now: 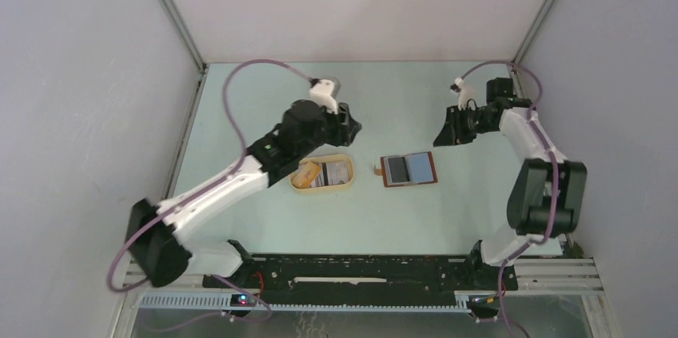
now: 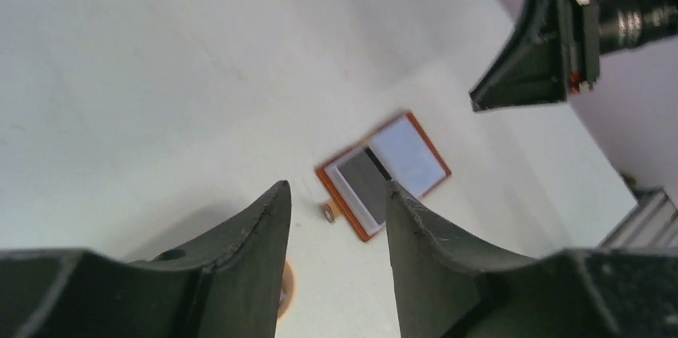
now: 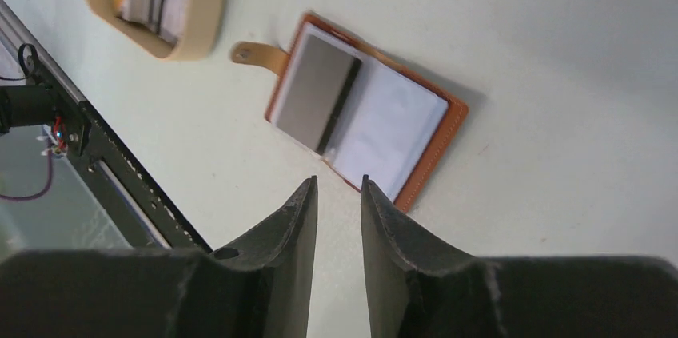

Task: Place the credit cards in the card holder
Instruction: Pick up the credit card from the storage box.

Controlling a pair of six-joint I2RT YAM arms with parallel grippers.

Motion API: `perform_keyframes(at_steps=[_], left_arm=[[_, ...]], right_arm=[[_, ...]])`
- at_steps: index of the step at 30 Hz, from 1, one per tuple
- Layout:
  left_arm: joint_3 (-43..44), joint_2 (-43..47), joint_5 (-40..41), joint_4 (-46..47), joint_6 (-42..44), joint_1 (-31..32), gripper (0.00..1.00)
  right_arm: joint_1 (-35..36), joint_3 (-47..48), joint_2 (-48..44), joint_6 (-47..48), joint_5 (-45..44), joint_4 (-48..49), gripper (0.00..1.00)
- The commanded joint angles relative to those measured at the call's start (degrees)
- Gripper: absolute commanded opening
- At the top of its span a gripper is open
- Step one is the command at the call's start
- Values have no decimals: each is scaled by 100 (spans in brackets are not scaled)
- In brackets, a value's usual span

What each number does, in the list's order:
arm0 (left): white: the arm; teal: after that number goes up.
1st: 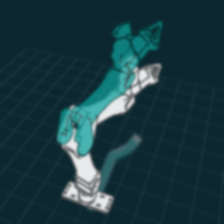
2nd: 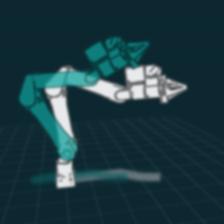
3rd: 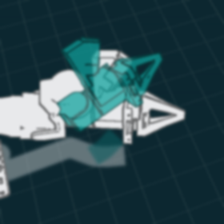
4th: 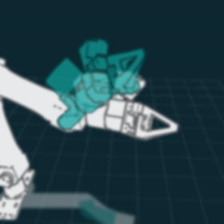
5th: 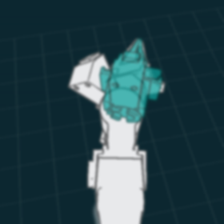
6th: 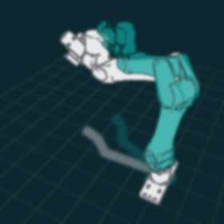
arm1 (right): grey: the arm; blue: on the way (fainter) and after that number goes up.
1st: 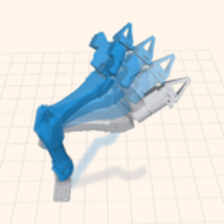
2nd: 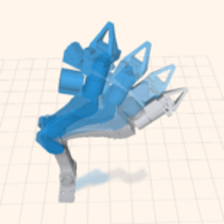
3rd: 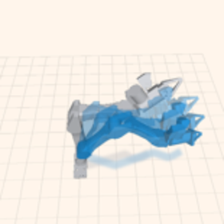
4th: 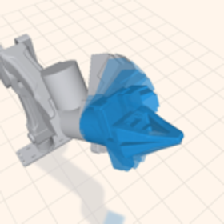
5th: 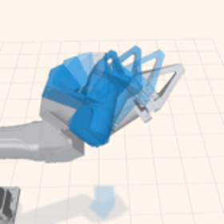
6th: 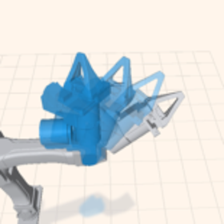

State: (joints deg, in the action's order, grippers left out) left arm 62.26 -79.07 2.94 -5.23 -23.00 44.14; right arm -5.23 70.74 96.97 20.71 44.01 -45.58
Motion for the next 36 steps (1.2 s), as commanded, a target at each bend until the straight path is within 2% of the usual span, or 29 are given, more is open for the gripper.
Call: perform_keyframes(at_steps=[1,3,5,6,7,10,11,13,19,24,27,32,36], left_arm=[[-589,1082,1260,-293,730,-1,58],[-797,1452,1477,-327,689,-22,72],[-1042,1826,1622,-357,481,-64,90],[-1181,1946,1640,-384,328,-102,97],[-1312,2055,1579,-399,146,-163,99],[-1673,2233,1369,-531,-332,-318,99],[-1772,2233,1393,-594,-446,-327,99],[-1925,2144,1400,-652,-635,-328,96],[-1775,1345,1846,-1040,-1042,-333,89],[-1878,1323,2022,-1066,-1187,-497,89],[-2183,1538,1715,-964,-1290,-836,85],[-2799,2287,1347,-707,-1253,-1273,84],[-3496,2896,796,-435,-1371,-1899,84]], right_arm=[[5,43,-1184,539,428,-93,36],[14,45,-1626,622,434,-45,44],[14,45,-1910,714,639,29,60],[14,50,-1936,946,914,-65,66],[14,89,-1898,1129,1173,-229,68],[31,211,-1549,889,1778,-587,67],[65,201,-1367,1064,1900,-791,67],[169,96,-1235,1289,1673,-887,66],[486,-103,-897,718,1772,-342,64],[1478,-80,-504,-418,1724,474,63],[2025,131,-215,-938,1700,713,61],[2915,530,320,-1889,1492,1133,61],[3385,891,774,-2539,1158,1523,62]])
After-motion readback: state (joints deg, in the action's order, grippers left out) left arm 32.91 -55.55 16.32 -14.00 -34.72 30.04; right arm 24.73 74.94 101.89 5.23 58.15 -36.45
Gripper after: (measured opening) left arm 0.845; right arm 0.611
